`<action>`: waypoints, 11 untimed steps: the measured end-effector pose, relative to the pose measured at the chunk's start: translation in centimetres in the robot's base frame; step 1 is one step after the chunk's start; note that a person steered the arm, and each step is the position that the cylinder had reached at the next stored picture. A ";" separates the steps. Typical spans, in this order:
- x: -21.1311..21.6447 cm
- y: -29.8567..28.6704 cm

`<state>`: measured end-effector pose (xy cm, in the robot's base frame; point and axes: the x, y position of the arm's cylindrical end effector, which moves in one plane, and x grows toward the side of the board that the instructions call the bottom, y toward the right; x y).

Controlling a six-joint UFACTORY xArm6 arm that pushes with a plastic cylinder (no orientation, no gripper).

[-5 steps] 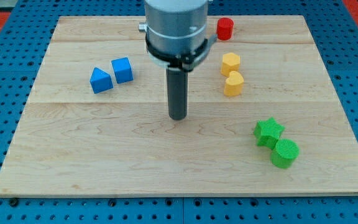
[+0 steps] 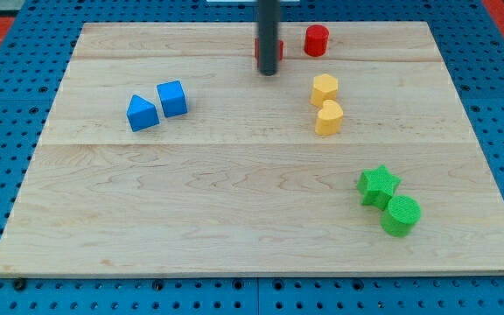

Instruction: Separate the yellow blocks

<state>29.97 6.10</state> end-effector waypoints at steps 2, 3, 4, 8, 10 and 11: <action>9.0 4.5; 14.8 4.8; 14.0 5.1; 12.6 12.5; 6.2 16.9; -0.1 15.3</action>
